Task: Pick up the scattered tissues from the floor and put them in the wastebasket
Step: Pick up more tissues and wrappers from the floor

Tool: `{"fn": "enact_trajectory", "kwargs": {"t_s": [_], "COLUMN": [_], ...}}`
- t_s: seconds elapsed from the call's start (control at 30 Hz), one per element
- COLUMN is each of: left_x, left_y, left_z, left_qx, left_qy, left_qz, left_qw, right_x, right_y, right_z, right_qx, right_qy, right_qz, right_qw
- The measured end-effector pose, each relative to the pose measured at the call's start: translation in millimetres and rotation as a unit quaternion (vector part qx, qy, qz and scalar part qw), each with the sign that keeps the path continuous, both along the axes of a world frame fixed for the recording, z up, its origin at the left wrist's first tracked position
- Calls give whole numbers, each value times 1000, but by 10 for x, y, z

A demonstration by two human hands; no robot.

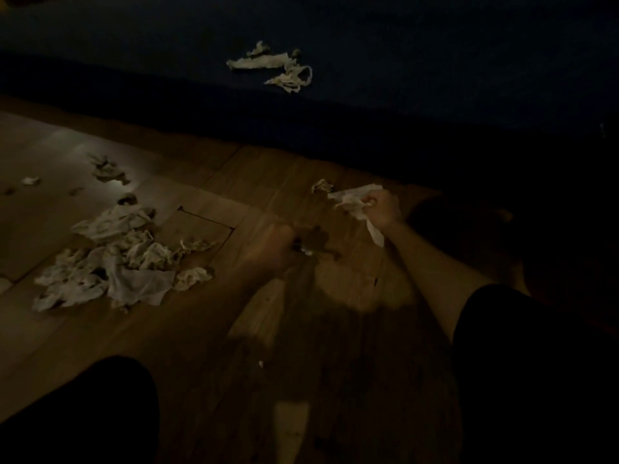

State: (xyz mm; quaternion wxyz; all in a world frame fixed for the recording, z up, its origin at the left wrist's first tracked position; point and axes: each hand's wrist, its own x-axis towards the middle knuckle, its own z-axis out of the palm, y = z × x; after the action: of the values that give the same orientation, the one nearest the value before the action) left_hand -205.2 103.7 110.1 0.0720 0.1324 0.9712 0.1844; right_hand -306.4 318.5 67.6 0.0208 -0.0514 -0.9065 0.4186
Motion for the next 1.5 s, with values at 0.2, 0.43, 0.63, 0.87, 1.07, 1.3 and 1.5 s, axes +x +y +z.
{"fn": "enact_trajectory", "kwargs": {"t_s": [0.2, 0.43, 0.63, 0.87, 1.07, 1.3, 1.5], "left_x": [-405, -716, -1316, -2031, -2549, -2592, -2473], "left_y": [-339, -592, -399, 9, 129, -148, -576], "left_z": [306, -26, -198, -379, -889, -992, -787], "left_qx": [-33, -21, 8, -11, -25, -5, -39], "left_qy": [97, 36, 12, -2, -21, 27, 20], "left_qz": [7, 9, 19, 13, -118, -126, -132], "left_qw": [995, 999, 1000, 1000, 993, 992, 990], "right_x": [-371, -187, 215, 210, 38, -859, -446], "right_y": [-196, -410, -434, -11, -89, -475, -855], "right_z": [-42, -536, -343, 161, -213, -592, -1082], "right_qx": [54, 109, 158, 261, 173, 260, 310], "right_qy": [-67, -66, -79, -70, -84, -76, 10], "right_qz": [35, 63, 124, 109, 57, 28, -22], "right_qw": [996, 990, 976, 957, 980, 962, 951]}}
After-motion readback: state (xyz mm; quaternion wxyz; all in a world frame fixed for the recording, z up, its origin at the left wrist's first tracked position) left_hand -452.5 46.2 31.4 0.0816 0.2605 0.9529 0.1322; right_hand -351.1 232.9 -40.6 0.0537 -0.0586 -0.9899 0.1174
